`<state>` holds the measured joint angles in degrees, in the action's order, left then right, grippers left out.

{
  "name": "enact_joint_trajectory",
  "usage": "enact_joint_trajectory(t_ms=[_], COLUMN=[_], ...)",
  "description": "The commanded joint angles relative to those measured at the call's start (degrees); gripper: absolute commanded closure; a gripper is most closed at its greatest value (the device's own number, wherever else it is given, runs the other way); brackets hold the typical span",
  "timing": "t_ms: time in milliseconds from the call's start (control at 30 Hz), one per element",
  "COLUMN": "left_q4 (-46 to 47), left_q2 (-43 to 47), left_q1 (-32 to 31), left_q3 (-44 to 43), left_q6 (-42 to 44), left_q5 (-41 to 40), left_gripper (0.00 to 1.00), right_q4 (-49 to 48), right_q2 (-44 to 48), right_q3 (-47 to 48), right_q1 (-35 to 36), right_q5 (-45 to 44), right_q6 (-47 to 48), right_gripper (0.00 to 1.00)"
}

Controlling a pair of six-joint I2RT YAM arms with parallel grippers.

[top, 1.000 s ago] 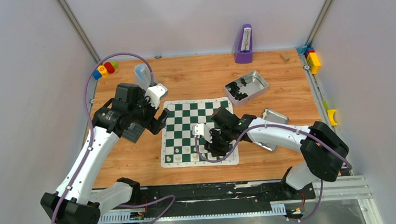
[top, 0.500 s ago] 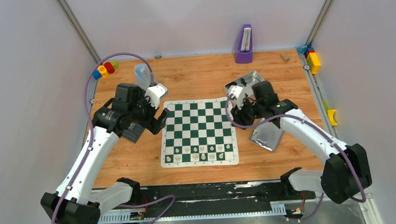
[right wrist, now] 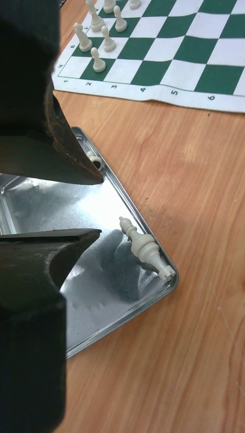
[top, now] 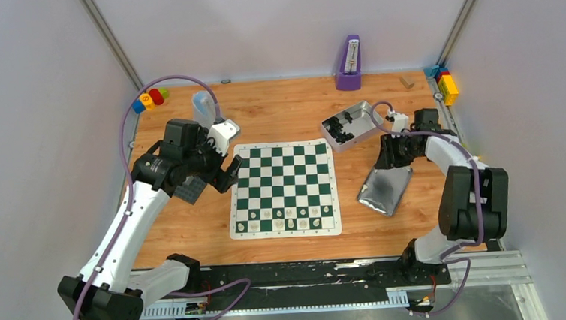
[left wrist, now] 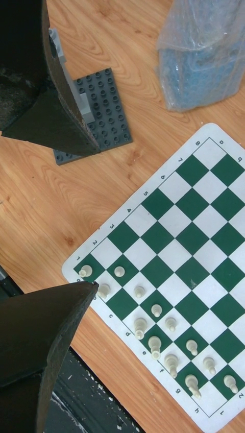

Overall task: Set up the chess pieces on the board
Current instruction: Pick up the chess piece from the storage box.

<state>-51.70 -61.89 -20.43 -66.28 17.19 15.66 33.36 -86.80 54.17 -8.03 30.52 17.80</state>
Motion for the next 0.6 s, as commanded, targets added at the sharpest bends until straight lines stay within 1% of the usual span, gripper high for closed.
enact_joint_trajectory(t_ms=[0, 200, 567], left_q4=[0.2, 0.2, 0.7], left_q2=[1.8, 2.4, 2.7], left_q1=[0.4, 0.3, 0.4], left_q3=[-1.6, -1.3, -1.1], left_q6=[0.2, 0.2, 0.4], left_q5=[1.6, 1.7, 2.8], left_gripper=[0.0, 0.0, 0.0], right_q4=[-0.9, -2.5, -4.9], right_q2=[-3.7, -7.4, -8.6], right_q3=[2.7, 3.6, 2.8], right_q1=[0.0, 0.0, 0.5], right_q5=[0.6, -1.6, -4.2], right_q6=[-2.5, -4.2, -4.2], right_gripper=[0.62, 0.63, 0.64])
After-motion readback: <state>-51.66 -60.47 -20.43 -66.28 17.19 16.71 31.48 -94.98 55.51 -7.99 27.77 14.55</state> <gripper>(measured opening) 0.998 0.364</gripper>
